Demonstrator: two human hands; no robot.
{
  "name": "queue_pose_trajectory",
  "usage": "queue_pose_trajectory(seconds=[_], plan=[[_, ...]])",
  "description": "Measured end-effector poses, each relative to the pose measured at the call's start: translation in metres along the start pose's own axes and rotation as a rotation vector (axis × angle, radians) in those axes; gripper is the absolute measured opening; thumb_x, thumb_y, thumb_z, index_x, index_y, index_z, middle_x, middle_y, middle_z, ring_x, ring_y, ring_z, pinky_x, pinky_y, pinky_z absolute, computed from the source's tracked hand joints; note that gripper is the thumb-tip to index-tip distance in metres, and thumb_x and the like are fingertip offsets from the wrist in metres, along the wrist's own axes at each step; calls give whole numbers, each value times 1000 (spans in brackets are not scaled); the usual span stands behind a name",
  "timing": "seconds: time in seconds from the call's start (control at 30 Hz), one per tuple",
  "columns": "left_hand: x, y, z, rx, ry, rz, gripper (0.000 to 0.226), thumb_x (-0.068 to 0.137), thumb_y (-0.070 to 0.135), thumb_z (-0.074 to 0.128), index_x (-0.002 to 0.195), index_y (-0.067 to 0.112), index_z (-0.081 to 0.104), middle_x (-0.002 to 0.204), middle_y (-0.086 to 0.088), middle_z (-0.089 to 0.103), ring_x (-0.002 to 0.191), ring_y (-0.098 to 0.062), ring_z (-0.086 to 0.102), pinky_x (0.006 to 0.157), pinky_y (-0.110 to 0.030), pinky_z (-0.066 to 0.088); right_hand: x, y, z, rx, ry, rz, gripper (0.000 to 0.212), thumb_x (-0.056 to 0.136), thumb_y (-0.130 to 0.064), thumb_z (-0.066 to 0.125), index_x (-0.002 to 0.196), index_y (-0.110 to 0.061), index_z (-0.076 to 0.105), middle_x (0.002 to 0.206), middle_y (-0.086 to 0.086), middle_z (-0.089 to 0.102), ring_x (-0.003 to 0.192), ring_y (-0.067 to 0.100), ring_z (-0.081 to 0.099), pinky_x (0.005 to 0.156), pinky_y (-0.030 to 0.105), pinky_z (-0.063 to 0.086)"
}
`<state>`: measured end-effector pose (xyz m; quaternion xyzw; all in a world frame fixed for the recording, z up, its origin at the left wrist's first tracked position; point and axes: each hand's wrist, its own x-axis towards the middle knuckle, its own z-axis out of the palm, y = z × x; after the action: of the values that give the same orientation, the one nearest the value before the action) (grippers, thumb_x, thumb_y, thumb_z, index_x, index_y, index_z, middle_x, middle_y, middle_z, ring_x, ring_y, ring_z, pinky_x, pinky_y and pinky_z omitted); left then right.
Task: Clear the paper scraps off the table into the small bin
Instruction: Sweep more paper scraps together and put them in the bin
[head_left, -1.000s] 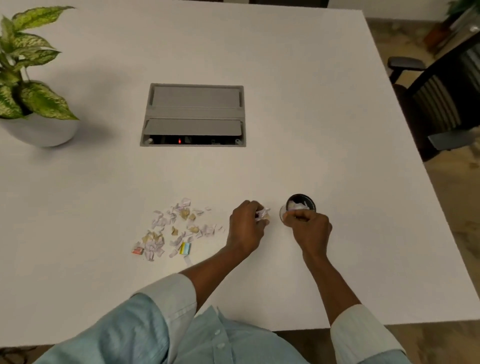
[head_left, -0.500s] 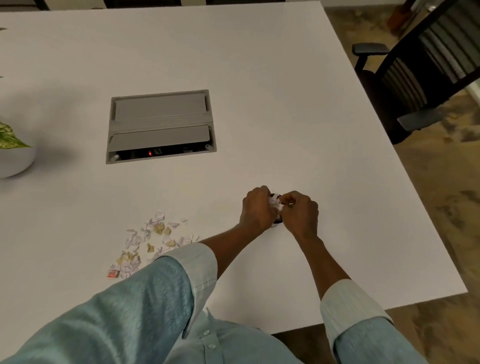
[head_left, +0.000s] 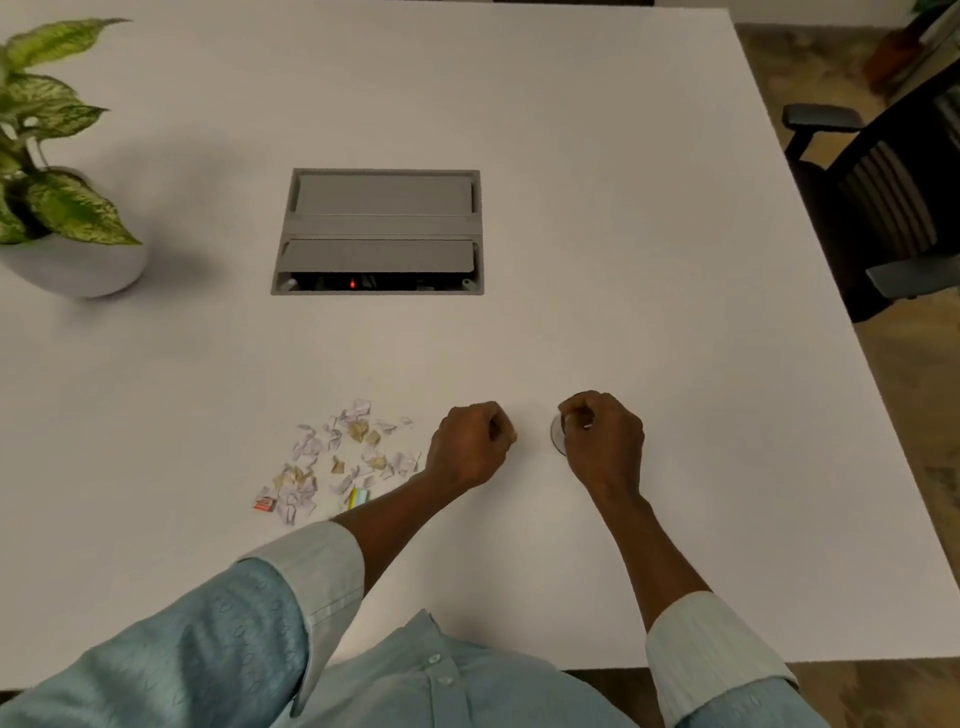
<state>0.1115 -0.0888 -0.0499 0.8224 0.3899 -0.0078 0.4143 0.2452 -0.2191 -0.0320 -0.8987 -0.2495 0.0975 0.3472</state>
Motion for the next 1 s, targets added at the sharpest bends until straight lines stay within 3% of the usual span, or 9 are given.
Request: queue_pose_trajectory(seconds=[0.07,0.17,0.27,0.47,0.6,0.77,1.0], plan=[[-16,-33,-12,34,26,-47,4,89,25,70,85,25,70,83,13,73,80,-10,69,77,-39,60,-12,-9,17,31,-85,-74,23,85,2,64,88,-18,75,89,-5,74,84,13,68,79,19,53],[-43,-85,-28,90,56,-124,5,92,29,71,91,26,67,93,10,70,90,-15,67,81,-39,57,-35,-22,48,39,-231,-175,21,86,-2,64,91,-19,74,89,-4,72,76,14,67,72,36,58],[-72,-131,-39,170,88,-208,20,93,33,71,110,23,64,113,4,66,108,-20,63,85,-41,56,-53,-28,79,-9,-412,-220,16,86,-14,70,99,-23,71,90,-7,68,75,11,66,74,39,58],[-117,-183,-47,301,136,-246,64,83,44,82,133,18,53,131,0,49,125,-24,48,70,-41,58,-72,-30,122,-244,-769,-225,62,81,-43,78,134,-30,49,123,0,55,108,21,63,91,41,56],[-122,-196,-48,371,91,-253,76,85,49,78,146,19,44,147,-2,40,136,-26,43,76,-38,59,-76,-34,139,-321,-801,-258,76,79,-45,80,142,-32,40,133,2,44,124,23,48,92,40,52],[-109,-193,-44,310,70,-262,93,84,46,81,156,19,28,163,-7,26,148,-29,35,96,-43,58,-71,-46,152,-324,-777,-282,80,77,-43,84,143,-29,42,130,4,41,123,23,46,93,40,55],[-90,-189,-41,342,25,-189,77,91,24,75,157,22,34,164,-10,26,149,-33,32,100,-42,55,-65,-75,173,-393,-843,-397,73,88,-42,75,150,-34,38,137,5,39,125,21,46,95,37,55]])
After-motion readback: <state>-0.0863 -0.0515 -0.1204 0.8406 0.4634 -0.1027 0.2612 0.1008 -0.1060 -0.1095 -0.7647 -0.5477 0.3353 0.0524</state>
